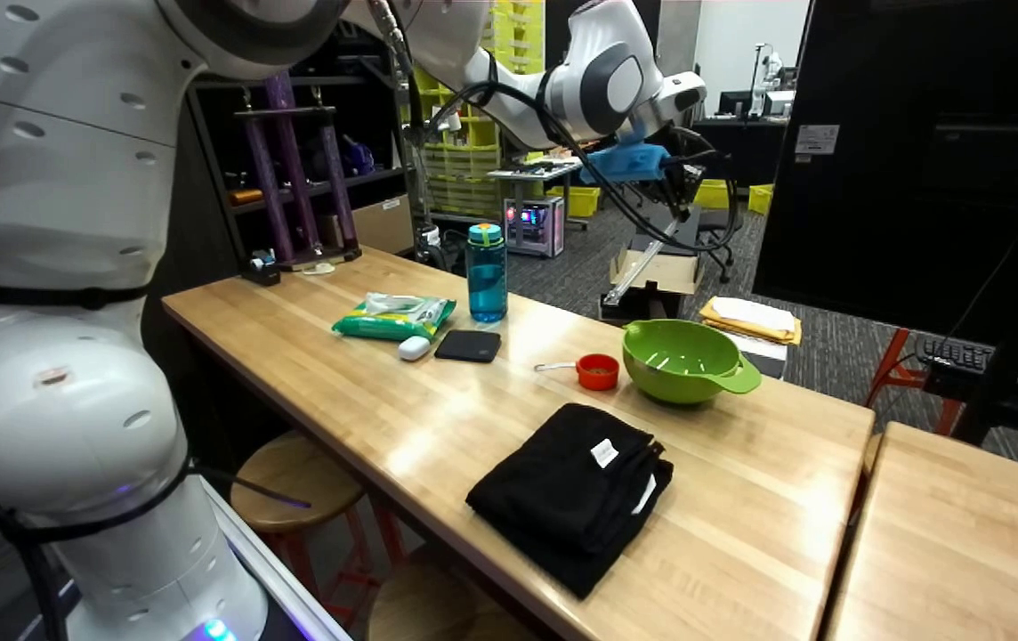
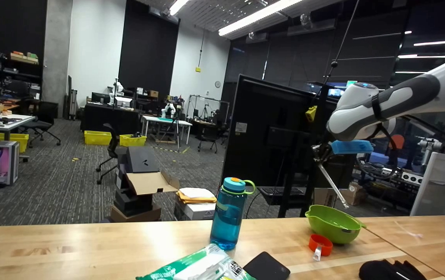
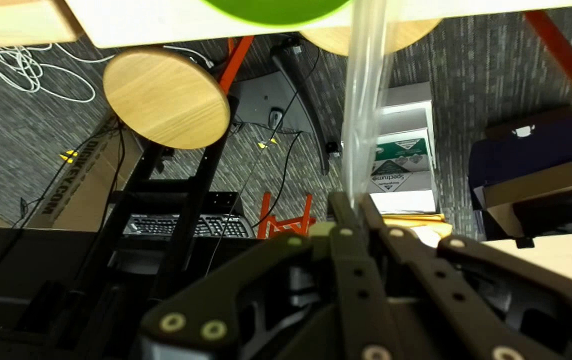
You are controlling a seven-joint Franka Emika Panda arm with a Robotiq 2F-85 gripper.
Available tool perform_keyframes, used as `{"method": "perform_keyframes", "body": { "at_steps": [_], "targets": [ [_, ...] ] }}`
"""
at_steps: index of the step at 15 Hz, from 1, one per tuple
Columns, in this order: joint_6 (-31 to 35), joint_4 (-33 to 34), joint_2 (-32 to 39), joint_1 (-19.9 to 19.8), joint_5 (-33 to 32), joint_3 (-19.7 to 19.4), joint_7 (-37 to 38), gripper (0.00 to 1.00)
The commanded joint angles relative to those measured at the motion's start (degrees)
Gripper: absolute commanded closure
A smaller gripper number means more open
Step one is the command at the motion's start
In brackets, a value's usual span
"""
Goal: Use the straw to stir the contents of the green bowl
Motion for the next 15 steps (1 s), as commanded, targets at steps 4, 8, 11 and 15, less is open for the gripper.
{"method": "perform_keyframes", "body": {
  "at_steps": [4,8,11,15],
  "targets": [
    [2.2,5.3,4.0,-2.3,1.6,0.8,-3.7,0.99],
    [2.7,6.8,5.4,-3.7,2.7,1.5,-6.3,0.99],
    [3.3,8.0,6.7,-4.6,3.7,1.9,-7.9,0.99],
    [4.3,10.0,8.8,-5.5,4.2,2.3,-9.3,0.99]
  ]
}}
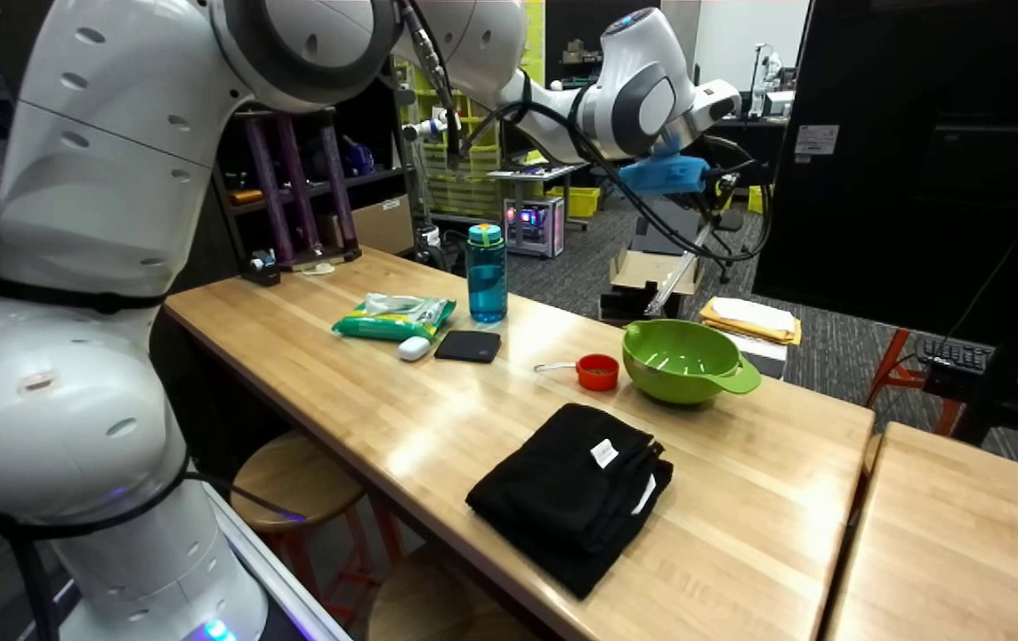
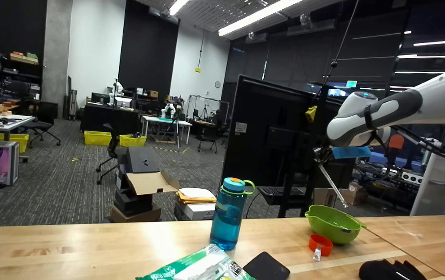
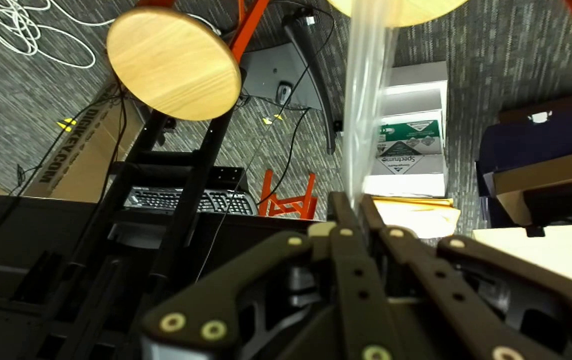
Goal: Use the straw to stir the contents of the green bowl
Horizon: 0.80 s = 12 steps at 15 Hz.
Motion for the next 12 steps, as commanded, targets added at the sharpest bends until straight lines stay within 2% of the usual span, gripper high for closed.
{"method": "perform_keyframes", "body": {
  "at_steps": [1,6,12],
  "targets": [
    [0.6,3.2,2.3,-1.6,1.6,1.4,-3.0,0.99],
    [3.2,5.3,4.4,-2.8,3.1,2.5,-4.6,0.99],
    [8.2,4.8,6.0,-2.8,2.3,2.0,-4.6,0.99]
  ]
}}
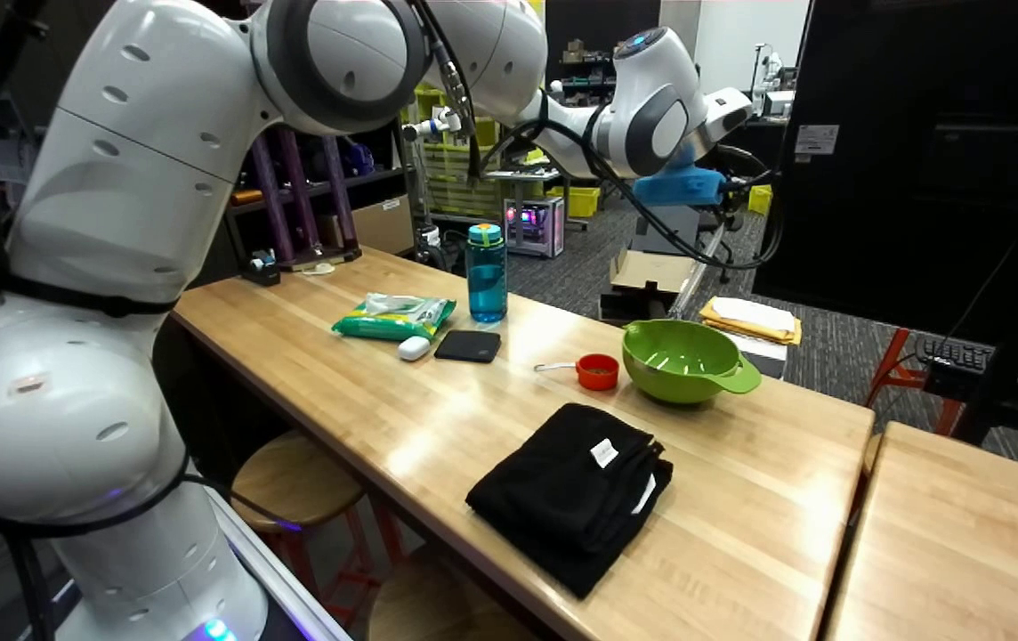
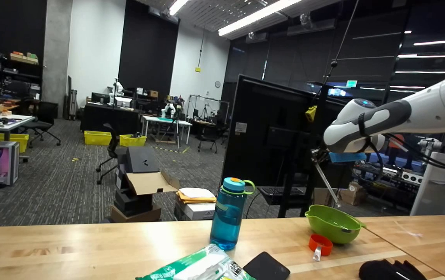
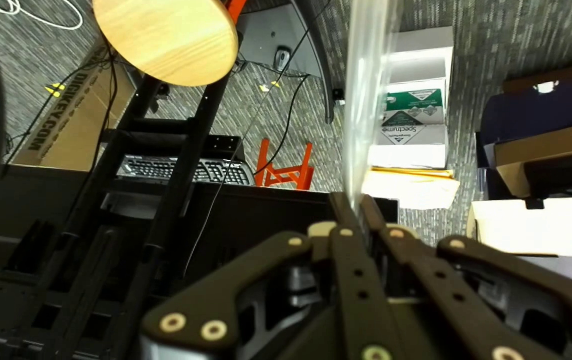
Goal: Use the straw to stir the contents of the green bowl
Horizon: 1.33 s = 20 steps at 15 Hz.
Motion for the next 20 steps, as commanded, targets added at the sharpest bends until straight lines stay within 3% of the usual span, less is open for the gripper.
{"method": "perform_keyframes", "body": {
  "at_steps": [1,20],
  "targets": [
    [3.5,0.4,1.4,-0.4,-0.2,0.1,-1.4,0.99],
    [18.8,-6.5,5.6,0.5,-2.6,-1.9,-1.9,0.99]
  ]
}}
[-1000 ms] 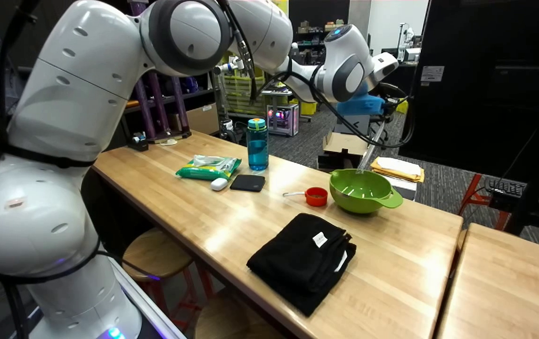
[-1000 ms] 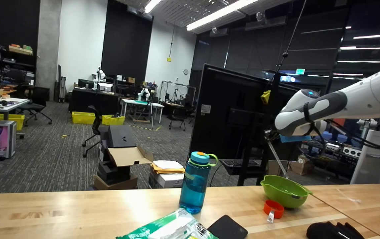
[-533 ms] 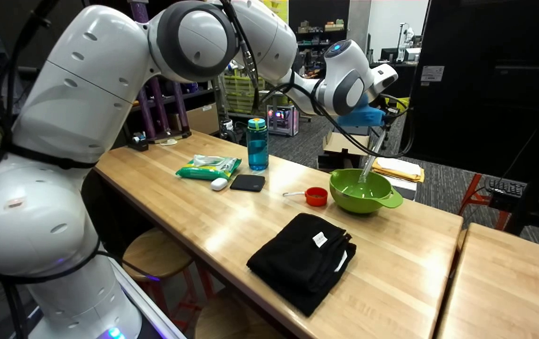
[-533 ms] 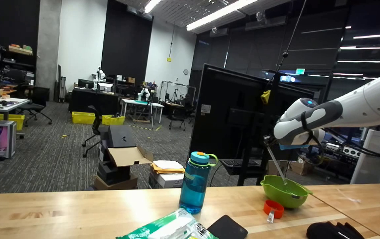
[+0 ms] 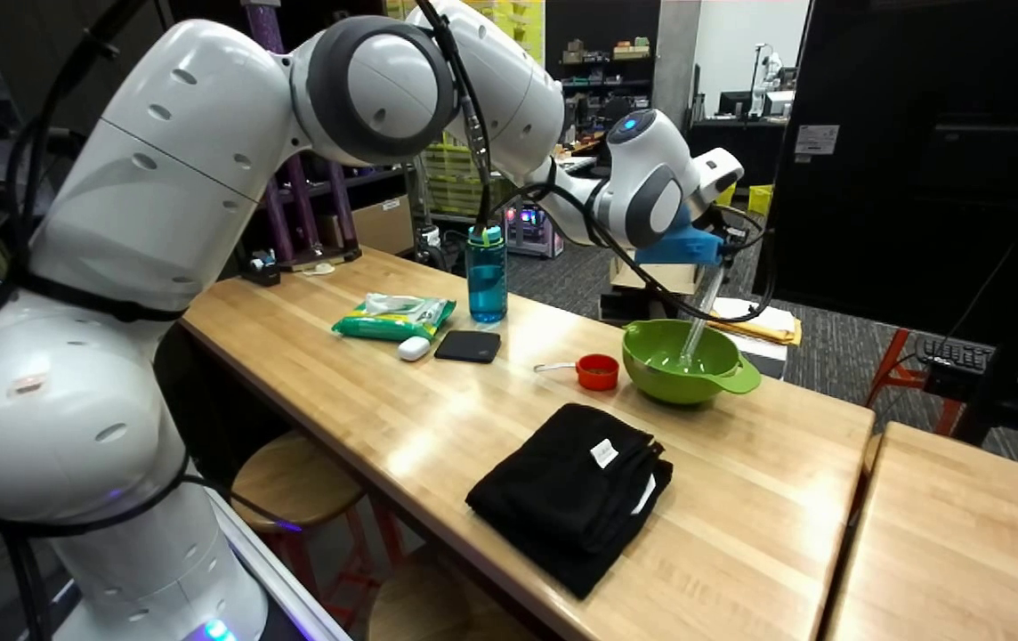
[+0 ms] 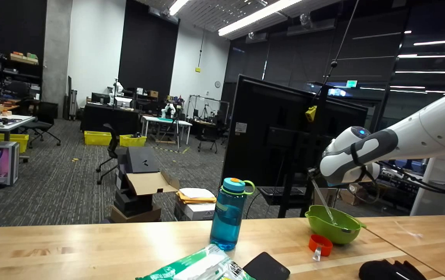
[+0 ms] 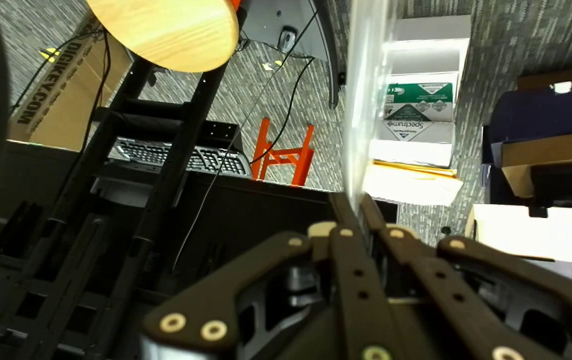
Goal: Use the straw to stir the contents of the green bowl
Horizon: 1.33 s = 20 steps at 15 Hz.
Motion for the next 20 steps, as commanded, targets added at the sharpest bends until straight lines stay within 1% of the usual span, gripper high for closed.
{"method": "perform_keyframes", "body": {
  "at_steps": [1,6,11,17,20],
  "targets": [
    [4.7,-2.6,-0.3,1.1,-1.7,-1.7,-0.5,0.99],
    [10.8,-6.2,-0.5,3.3,-2.8,-4.6,0.0,0.99],
    [16.0,-10.7,-0.9,6.0,-2.5,-7.5,-0.2,0.99],
    [21.1,-15.3,-1.4,8.4,-2.1,-9.8,-0.6,0.99],
    [22.5,-17.7,-2.1,9.2,-2.1,-10.1,-0.7,0.99]
  ]
}}
